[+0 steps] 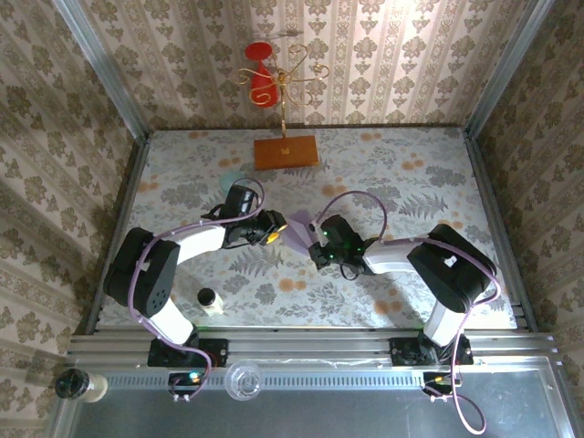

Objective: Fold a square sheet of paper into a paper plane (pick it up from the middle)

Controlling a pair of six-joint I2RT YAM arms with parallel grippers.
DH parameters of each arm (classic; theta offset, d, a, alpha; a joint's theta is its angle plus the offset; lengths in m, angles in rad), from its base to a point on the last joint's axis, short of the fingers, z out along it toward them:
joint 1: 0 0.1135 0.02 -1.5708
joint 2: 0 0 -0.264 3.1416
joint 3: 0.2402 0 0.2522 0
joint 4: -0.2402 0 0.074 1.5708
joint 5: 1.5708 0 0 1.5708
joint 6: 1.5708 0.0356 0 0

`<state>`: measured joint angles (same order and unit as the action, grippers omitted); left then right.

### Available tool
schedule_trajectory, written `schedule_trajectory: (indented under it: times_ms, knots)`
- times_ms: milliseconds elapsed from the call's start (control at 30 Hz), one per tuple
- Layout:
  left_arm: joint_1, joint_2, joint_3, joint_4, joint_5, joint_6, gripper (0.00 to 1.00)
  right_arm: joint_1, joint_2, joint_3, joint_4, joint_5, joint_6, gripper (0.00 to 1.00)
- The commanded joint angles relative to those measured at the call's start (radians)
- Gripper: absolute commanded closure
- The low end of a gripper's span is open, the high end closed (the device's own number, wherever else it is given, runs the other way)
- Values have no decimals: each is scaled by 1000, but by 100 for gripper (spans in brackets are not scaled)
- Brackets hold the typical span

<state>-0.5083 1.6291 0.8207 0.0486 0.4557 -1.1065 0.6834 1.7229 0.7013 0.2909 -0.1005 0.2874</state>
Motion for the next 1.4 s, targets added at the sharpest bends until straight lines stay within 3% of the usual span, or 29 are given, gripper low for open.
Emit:
schedule_trajectory:
  times_ms: [0, 433, 800, 1100, 1367]
  knots:
    - [-22, -10, -23, 36, 9, 12, 58, -21, 22, -51, -15, -144, 54, 89]
    - [-78, 90, -13, 204, 52, -10, 51, -89, 39, -36, -25, -294, 107, 89]
    - [-95, 133, 6, 280, 98, -6, 73, -142, 80, -10, -23, -418, 159, 88]
    - [-105, 161, 13, 332, 140, -9, 82, -168, 107, 15, -33, -483, 192, 88]
    - [-111, 207, 36, 356, 161, -13, 85, -183, 120, 17, -34, -517, 208, 87]
